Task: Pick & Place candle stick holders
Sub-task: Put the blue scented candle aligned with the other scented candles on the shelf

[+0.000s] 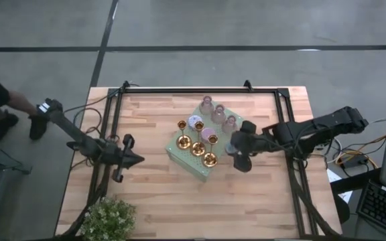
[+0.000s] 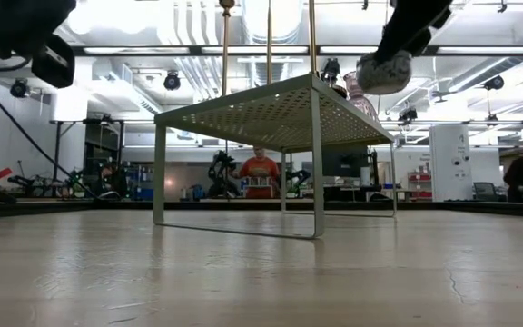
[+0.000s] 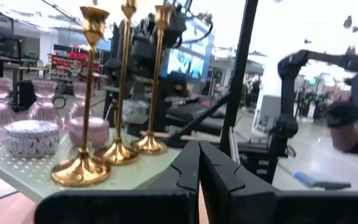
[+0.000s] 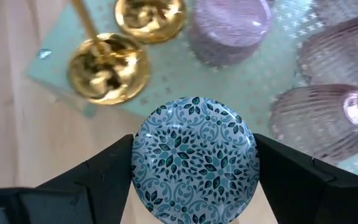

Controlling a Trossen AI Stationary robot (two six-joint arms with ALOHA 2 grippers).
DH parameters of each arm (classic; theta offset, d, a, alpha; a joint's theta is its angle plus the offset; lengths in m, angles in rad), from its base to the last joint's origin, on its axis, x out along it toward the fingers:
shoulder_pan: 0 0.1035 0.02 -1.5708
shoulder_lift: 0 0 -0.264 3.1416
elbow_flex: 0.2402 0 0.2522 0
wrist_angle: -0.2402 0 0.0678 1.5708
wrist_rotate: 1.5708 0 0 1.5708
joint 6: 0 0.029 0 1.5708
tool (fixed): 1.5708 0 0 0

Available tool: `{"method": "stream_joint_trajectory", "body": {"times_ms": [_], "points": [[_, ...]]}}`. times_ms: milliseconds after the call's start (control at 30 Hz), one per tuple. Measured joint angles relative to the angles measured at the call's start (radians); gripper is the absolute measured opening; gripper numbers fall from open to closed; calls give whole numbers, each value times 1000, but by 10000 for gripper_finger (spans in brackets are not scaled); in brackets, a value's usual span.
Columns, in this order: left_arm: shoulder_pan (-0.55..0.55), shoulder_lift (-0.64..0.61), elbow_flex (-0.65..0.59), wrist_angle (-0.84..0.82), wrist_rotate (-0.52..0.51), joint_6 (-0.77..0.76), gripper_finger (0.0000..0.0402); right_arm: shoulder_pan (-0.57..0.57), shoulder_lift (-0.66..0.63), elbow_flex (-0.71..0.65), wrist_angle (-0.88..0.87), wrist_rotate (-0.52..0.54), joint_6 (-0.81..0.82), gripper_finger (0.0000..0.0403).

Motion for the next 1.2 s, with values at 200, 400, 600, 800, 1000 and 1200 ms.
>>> {"method": "stream_joint_trajectory", "body": {"times_ms": [200, 400, 600, 800, 1000, 1200], "points": [[0, -137, 0, -130, 7, -3, 10, -50, 0, -11, 49, -9, -49, 290], [0, -184, 0, -227, 8, -39, 10, -72, 14, -12, 87, -11, -62, 290], [0, -182, 0, -233, 26, -49, 10, -85, 69, -15, 108, -12, -71, 290], [-1, -181, 0, -234, 58, -55, 10, -97, 108, -9, 116, -9, -86, 290], [-1, -181, 0, -234, 58, -55, 10, -125, 121, -7, 136, -4, -98, 290], [-1, -181, 0, -235, 58, -57, 10, -124, 121, -8, 140, -5, -112, 304]]}}
